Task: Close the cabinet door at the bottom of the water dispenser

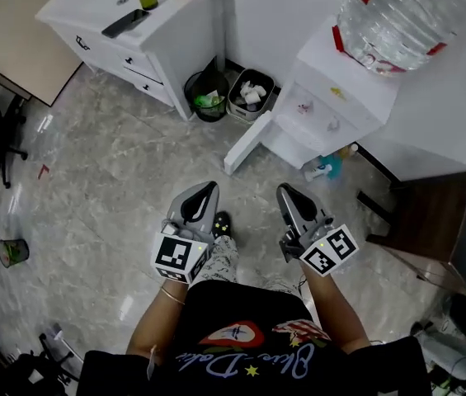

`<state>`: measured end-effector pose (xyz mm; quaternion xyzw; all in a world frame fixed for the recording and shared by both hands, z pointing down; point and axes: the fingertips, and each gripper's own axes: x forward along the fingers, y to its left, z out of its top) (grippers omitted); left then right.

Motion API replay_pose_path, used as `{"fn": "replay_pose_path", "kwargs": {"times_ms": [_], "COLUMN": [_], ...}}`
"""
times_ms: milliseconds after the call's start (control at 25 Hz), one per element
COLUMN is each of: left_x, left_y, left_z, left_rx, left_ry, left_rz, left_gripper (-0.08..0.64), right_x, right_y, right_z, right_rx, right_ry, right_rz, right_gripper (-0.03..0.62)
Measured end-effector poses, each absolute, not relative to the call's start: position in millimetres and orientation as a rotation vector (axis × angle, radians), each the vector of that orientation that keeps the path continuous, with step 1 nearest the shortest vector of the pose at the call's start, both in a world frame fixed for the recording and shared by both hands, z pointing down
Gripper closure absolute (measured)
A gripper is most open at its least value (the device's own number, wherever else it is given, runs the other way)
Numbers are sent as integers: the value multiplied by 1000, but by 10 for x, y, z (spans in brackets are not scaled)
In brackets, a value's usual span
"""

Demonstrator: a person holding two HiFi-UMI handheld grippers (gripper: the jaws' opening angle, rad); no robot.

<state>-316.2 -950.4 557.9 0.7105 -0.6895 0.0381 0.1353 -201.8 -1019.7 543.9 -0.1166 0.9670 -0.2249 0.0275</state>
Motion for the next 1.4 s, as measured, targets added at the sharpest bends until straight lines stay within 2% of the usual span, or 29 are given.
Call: {"fn": "replay_pose_path", "kwargs": {"times_ms": [280, 720, 1000, 1160, 1400], "left_x": [-3672, -3930, -4233, -4307, -4137], "left_y": [-9985, -10389, -10603, -10854, -11105], "left_z": [6354, 8440, 9613, 9914, 10179], "left_rx": [2006, 1975, 1855, 1874, 1976], "left_ry": [-1846, -1776, -1761, -1697, -1592], "left_rz": [119, 323, 382, 332, 472], "left_gripper": [561, 561, 562, 563, 563], "right_x": [-2725, -3234, -3265, -3218, -2992], "right_y": [-10688, -10864, -11009, -11152, -11436], "right_z": [6103, 8026, 8683, 8838, 9084], "right_rx": [-543, -535, -506, -540, -743], "right_ry": [2983, 3045, 3151, 3188, 3109], "right_rz": [-793, -953, -983, -949, -1005], "right_gripper": [575, 575, 575, 575, 575]}}
